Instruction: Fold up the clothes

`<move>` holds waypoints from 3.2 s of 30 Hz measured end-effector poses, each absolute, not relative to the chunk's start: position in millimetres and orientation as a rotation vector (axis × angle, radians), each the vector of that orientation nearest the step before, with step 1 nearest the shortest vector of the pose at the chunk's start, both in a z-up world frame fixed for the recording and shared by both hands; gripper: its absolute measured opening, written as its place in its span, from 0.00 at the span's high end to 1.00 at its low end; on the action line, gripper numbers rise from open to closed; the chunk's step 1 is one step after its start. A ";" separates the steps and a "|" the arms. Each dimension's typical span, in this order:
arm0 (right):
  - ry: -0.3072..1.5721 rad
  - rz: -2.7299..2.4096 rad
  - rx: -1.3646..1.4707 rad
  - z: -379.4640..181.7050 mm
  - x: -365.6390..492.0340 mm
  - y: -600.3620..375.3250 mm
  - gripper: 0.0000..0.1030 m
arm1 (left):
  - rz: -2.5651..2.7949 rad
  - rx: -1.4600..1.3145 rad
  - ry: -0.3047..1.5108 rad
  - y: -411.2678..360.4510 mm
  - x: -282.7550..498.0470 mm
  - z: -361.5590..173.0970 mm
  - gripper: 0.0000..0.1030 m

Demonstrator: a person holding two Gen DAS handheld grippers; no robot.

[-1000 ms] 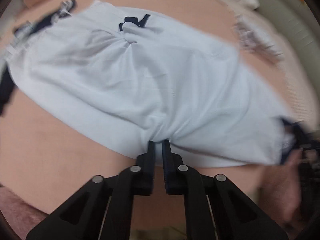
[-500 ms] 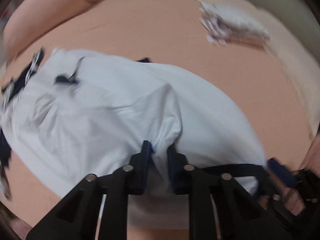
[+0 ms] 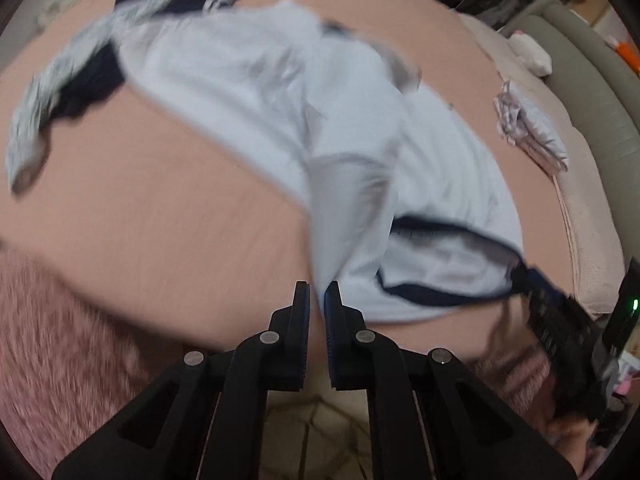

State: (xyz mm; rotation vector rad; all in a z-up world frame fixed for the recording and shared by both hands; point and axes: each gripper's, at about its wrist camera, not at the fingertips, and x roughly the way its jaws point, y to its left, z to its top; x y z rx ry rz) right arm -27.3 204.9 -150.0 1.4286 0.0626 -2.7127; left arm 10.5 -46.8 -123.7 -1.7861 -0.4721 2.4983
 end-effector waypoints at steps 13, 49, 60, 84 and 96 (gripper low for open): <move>-0.108 -2.720 1.491 -153.0 -32.4 222.1 0.62 | 2.605 -1.547 0.182 41.5 -37.4 -124.2 0.49; -0.363 -2.614 1.417 -139.8 -35.4 252.9 0.49 | 2.435 -1.724 -0.539 -41.8 4.8 -136.7 0.50; 0.004 -2.522 1.632 -176.9 -58.3 221.7 0.47 | 2.435 -1.967 -0.246 -10.8 -3.1 -161.3 0.50; -0.702 -2.036 1.562 -196.7 -87.3 249.1 0.69 | 1.968 -1.525 -1.517 -74.0 9.6 -215.3 0.51; -0.573 -2.149 1.560 -190.6 -112.4 215.6 0.74 | 2.082 -1.453 -1.534 -80.6 -12.0 -212.7 0.52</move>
